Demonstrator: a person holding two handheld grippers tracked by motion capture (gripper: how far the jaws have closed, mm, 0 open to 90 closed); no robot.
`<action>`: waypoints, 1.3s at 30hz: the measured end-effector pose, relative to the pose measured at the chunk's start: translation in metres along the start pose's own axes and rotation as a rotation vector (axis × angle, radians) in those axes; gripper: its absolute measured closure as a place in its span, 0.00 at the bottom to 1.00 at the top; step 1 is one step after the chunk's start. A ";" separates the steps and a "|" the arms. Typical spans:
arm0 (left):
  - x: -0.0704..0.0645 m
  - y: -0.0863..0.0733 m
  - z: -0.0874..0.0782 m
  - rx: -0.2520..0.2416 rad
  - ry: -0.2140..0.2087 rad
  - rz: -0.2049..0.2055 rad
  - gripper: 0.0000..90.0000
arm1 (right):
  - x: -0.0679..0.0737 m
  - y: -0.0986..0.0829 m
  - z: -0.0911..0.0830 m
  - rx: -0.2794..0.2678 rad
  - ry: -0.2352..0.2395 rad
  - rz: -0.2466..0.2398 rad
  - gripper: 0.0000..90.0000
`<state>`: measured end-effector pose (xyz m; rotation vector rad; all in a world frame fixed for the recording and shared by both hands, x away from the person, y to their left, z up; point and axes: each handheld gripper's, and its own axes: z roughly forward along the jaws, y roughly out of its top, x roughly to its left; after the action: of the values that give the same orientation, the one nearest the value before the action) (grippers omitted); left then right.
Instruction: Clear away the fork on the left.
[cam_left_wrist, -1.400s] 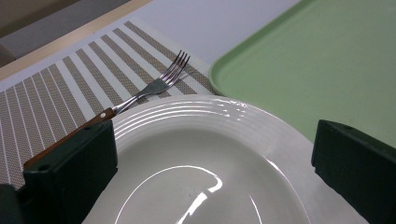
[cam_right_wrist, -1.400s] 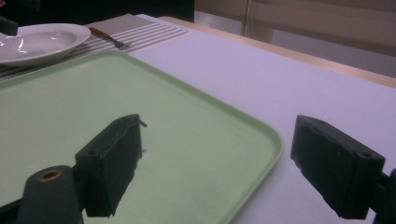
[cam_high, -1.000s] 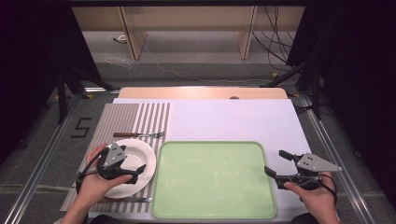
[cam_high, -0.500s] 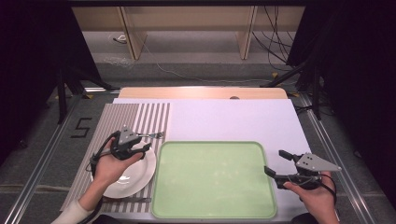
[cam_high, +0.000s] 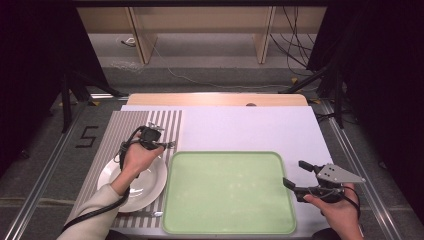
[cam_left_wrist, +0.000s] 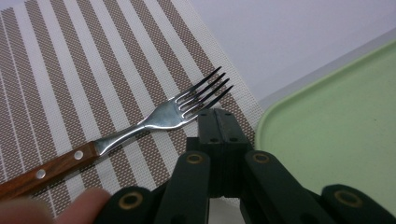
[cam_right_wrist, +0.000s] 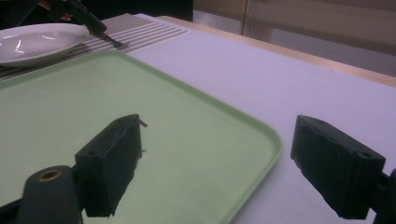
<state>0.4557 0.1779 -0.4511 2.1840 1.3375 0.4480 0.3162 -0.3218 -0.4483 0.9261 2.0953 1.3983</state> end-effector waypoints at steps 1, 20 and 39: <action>0.000 0.001 0.003 0.010 0.000 0.001 1.00 | 0.000 0.000 0.000 -0.001 0.000 0.000 0.19; 0.000 0.010 0.023 0.114 0.023 -0.013 1.00 | 0.000 0.000 0.001 0.003 0.001 0.001 0.19; 0.002 0.020 0.039 0.183 0.048 -0.017 1.00 | 0.000 0.000 0.001 0.003 0.003 0.001 0.19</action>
<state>0.4917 0.1618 -0.4700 2.3208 1.4732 0.3876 0.3169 -0.3213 -0.4487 0.9268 2.1003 1.3986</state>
